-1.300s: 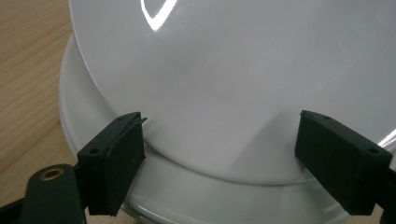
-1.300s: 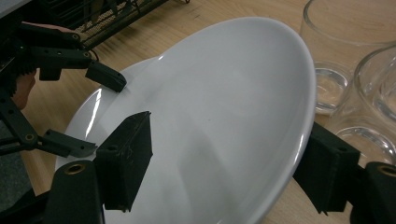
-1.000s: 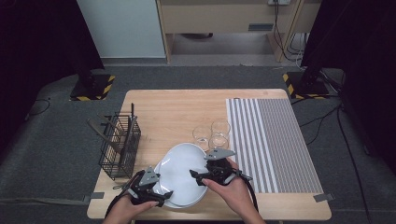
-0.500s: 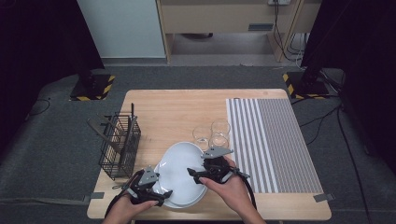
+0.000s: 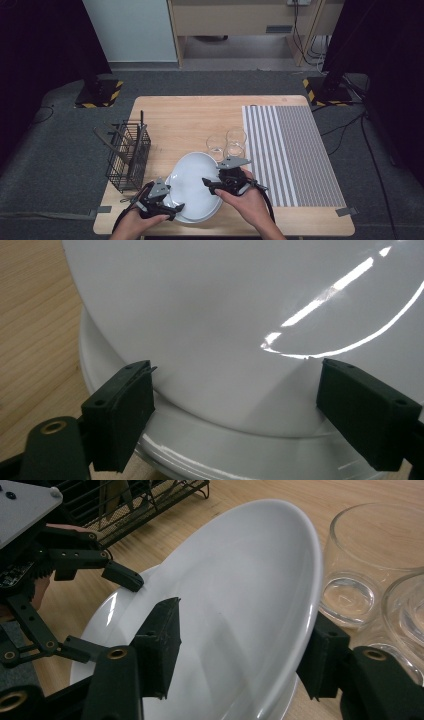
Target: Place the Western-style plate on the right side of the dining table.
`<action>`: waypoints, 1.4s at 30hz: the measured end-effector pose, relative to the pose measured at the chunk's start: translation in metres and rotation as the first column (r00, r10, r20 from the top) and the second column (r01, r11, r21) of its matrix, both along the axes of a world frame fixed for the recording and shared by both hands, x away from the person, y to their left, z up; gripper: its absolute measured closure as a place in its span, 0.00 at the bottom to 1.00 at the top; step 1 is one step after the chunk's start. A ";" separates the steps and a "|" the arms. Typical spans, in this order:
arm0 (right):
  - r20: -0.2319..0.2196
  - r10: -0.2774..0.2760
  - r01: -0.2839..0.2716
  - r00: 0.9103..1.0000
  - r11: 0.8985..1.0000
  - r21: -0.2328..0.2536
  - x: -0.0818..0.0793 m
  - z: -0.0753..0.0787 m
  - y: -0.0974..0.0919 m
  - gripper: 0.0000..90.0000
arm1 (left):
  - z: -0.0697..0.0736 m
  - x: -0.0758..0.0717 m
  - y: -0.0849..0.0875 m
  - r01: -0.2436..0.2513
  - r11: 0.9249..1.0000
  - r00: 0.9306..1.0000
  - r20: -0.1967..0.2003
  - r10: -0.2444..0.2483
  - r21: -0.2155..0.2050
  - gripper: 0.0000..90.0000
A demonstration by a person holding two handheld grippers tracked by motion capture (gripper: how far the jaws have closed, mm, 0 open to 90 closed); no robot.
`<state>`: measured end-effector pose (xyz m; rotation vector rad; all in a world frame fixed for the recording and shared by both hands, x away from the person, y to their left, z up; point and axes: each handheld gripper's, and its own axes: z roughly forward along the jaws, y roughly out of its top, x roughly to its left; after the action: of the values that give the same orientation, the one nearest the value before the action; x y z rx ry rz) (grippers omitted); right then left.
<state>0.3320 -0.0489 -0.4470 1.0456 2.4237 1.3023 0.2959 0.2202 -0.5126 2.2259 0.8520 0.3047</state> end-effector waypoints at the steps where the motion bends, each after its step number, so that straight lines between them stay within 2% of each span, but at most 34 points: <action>1: 0.003 -0.002 0.002 1.000 1.000 -0.003 0.000 0.000 0.000 0.50 | 0.000 0.000 0.000 0.000 1.000 1.000 0.000 0.000 0.000 0.16; 12: -0.015 -0.023 0.023 1.000 1.000 -0.018 0.002 0.002 0.001 0.56 | 0.000 0.000 0.000 -0.001 1.000 1.000 -0.001 0.001 -0.001 0.16; 24: -0.024 -0.042 0.042 0.999 0.999 -0.003 0.005 0.003 0.001 0.63 | 0.000 0.000 0.001 -0.004 1.000 1.000 0.001 0.004 0.001 0.16; 42: -0.043 -0.050 0.049 0.998 0.999 -0.008 0.010 0.006 0.000 0.72 | 0.000 0.001 0.000 -0.007 1.000 1.000 0.002 0.007 0.001 0.16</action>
<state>0.3417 -0.0493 -0.4409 1.1358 2.4151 1.2681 0.2964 0.2206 -0.5124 2.2239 0.8590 0.3104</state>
